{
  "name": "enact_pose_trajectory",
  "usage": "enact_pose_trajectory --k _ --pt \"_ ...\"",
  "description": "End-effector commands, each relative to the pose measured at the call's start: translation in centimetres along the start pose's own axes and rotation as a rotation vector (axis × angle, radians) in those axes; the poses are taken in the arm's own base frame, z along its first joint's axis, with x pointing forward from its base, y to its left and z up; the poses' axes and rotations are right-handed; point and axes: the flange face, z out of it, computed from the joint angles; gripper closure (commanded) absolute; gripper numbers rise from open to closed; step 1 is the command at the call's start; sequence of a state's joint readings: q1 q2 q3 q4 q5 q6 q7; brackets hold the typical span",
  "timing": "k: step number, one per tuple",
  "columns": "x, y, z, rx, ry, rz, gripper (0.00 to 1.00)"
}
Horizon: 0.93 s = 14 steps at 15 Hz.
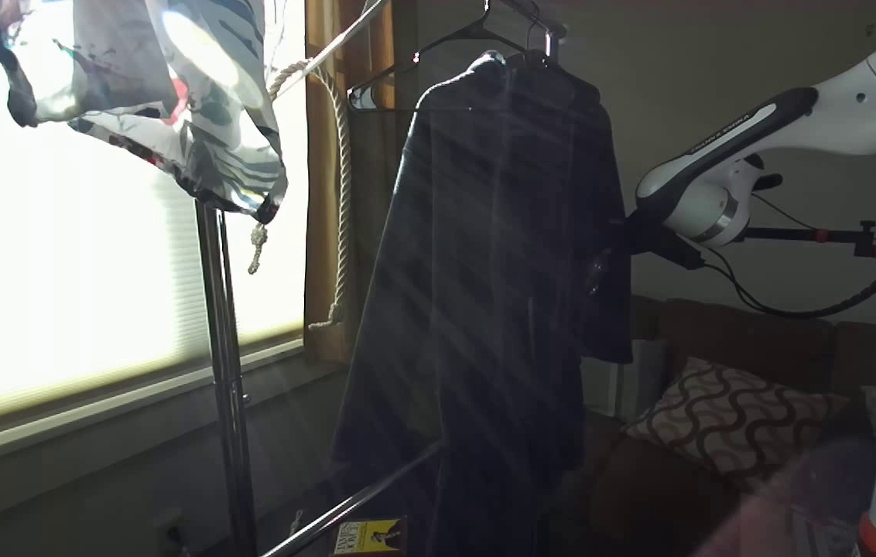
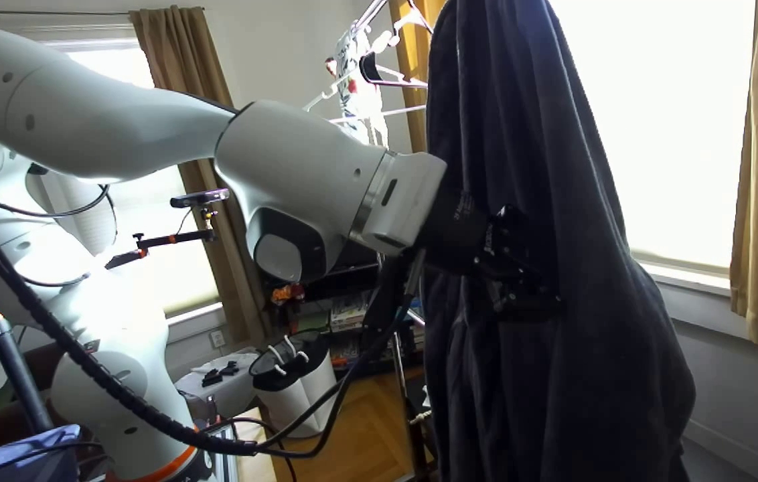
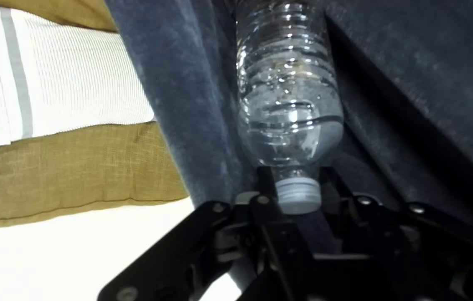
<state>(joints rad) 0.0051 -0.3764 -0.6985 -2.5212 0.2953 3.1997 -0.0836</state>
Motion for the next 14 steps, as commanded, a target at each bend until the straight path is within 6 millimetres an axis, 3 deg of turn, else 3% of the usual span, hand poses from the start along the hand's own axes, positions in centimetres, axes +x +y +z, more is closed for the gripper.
enact_pose_trajectory --k 1,10,11,12,14 --pt "-1.4 -0.1 0.5 -0.022 -0.054 -0.146 0.92" --pt "-6.6 0.1 3.4 -0.062 -0.216 -0.393 0.92" --pt "-6.9 0.3 3.6 -0.070 -0.235 -0.417 0.44" --pt "-6.5 0.1 3.4 -0.066 -0.236 -0.439 0.42" --pt "-5.1 -0.1 2.4 -0.063 -0.214 -0.472 0.28"
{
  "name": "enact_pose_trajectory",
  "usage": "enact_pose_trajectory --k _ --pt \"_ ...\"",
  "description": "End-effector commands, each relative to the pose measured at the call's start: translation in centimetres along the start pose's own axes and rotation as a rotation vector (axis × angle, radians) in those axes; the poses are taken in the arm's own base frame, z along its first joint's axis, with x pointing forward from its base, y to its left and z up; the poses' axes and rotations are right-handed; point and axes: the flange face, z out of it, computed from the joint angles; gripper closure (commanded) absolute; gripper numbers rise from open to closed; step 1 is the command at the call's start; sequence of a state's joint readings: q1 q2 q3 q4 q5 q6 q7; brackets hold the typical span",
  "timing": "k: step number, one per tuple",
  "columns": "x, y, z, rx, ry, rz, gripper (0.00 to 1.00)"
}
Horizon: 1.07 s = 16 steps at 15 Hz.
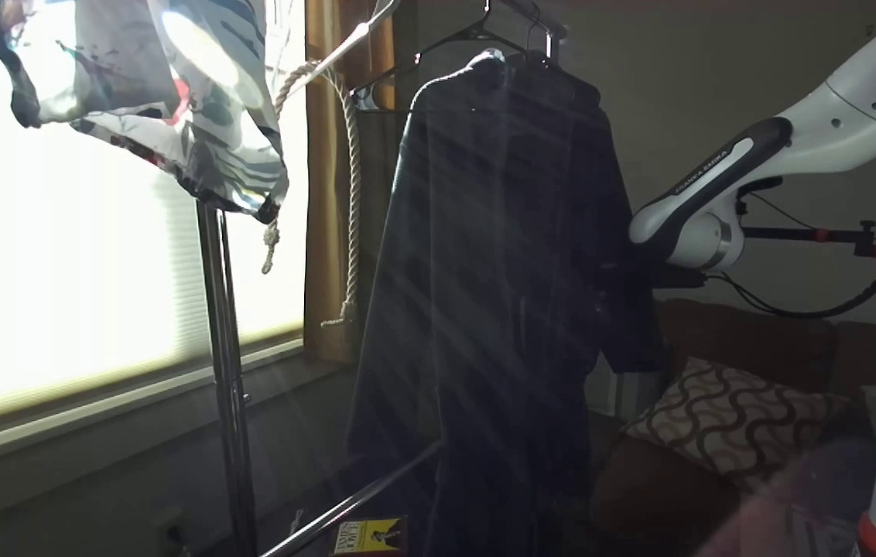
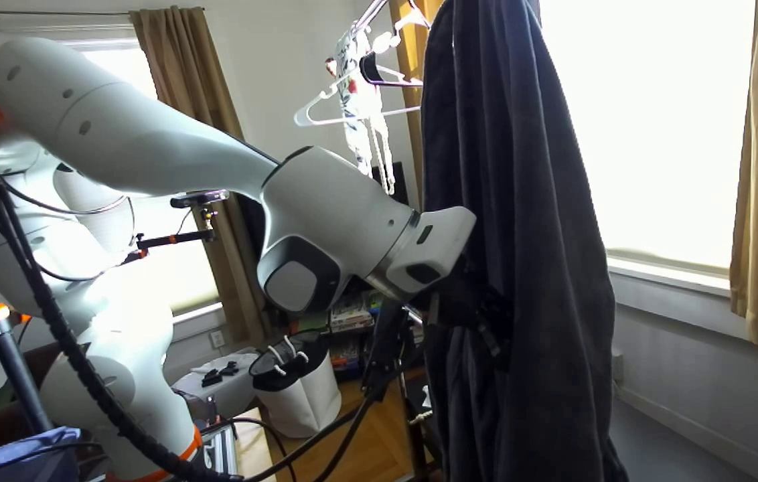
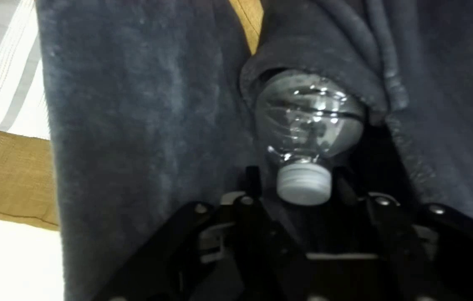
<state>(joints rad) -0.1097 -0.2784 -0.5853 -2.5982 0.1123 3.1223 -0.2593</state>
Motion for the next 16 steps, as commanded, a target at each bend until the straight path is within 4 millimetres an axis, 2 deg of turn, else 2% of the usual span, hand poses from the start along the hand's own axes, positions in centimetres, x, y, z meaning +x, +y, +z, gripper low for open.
enact_pose_trajectory --k 1,3,4,7,9,12,13,14,15,16 --pt "1.9 1.3 -2.7 -0.009 0.007 -0.072 0.21" --pt "3.7 2.2 -5.8 -0.010 -0.010 -0.115 0.05" --pt "3.7 2.2 -7.1 0.017 -0.037 -0.149 0.01" --pt "2.3 2.1 -10.6 0.136 -0.124 -0.242 0.00" --pt "1.6 2.7 -12.9 0.189 -0.196 -0.305 0.00" --pt "1.5 4.1 -16.0 0.266 -0.300 -0.405 0.01" --pt "1.7 4.6 -17.7 0.285 -0.322 -0.445 0.00" --pt "2.3 5.4 -20.5 0.302 -0.310 -0.470 0.00" --pt "2.1 4.1 -17.0 0.281 -0.308 -0.410 0.00" --pt "2.5 4.6 -18.5 0.293 -0.310 -0.430 0.00"
